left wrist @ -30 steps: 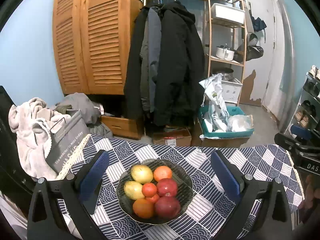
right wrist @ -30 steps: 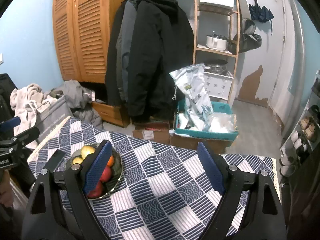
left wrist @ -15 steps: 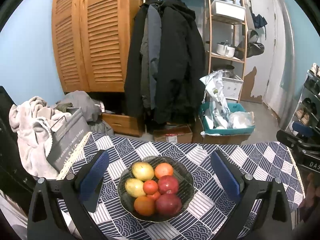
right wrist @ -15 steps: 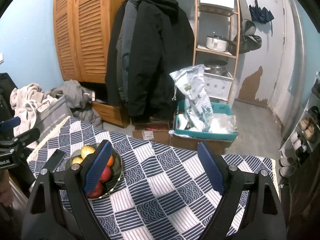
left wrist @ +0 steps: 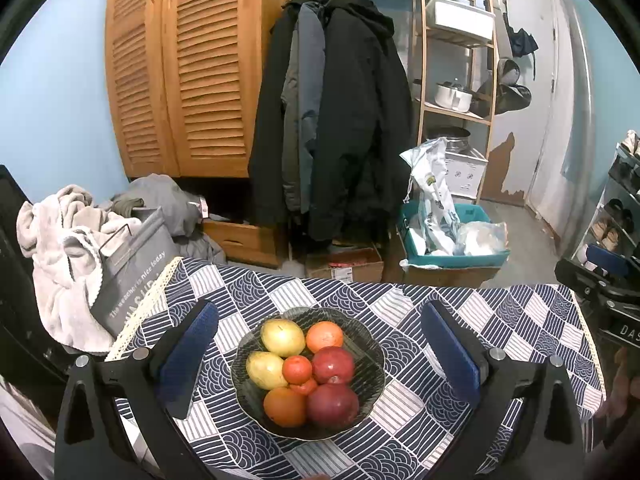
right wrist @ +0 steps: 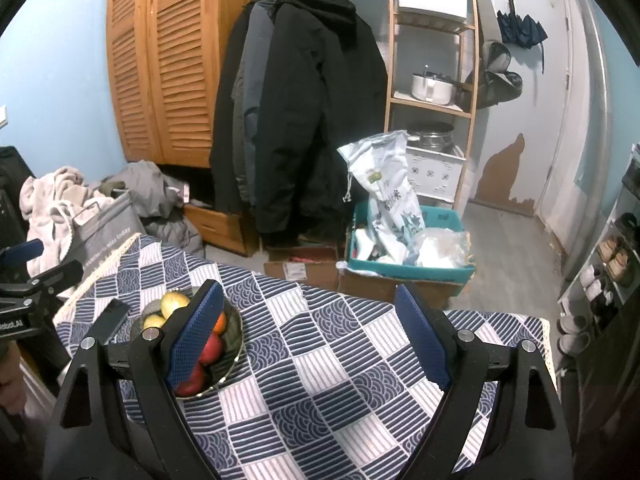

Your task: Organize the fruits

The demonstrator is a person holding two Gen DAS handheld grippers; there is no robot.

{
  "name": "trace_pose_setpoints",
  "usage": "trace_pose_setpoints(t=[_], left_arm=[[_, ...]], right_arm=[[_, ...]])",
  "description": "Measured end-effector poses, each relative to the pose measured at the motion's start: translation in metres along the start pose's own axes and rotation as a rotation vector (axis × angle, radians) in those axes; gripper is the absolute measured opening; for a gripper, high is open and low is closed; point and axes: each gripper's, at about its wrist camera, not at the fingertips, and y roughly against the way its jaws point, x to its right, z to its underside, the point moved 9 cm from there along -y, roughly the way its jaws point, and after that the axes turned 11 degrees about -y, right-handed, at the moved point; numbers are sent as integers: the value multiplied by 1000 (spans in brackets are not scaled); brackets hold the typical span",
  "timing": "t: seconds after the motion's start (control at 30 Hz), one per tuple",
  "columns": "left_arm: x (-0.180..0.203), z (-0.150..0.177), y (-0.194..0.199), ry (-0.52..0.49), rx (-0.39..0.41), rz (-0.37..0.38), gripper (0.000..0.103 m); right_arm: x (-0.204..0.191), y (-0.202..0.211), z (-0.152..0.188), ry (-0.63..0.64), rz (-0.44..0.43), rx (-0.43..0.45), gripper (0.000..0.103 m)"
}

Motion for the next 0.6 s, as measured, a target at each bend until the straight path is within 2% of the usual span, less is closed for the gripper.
trace_pose_setpoints(t=[0.6], left_arm=[[1, -1, 0, -1, 2, 0, 102]], right_arm=[[1, 0, -1, -1, 1, 1, 87]])
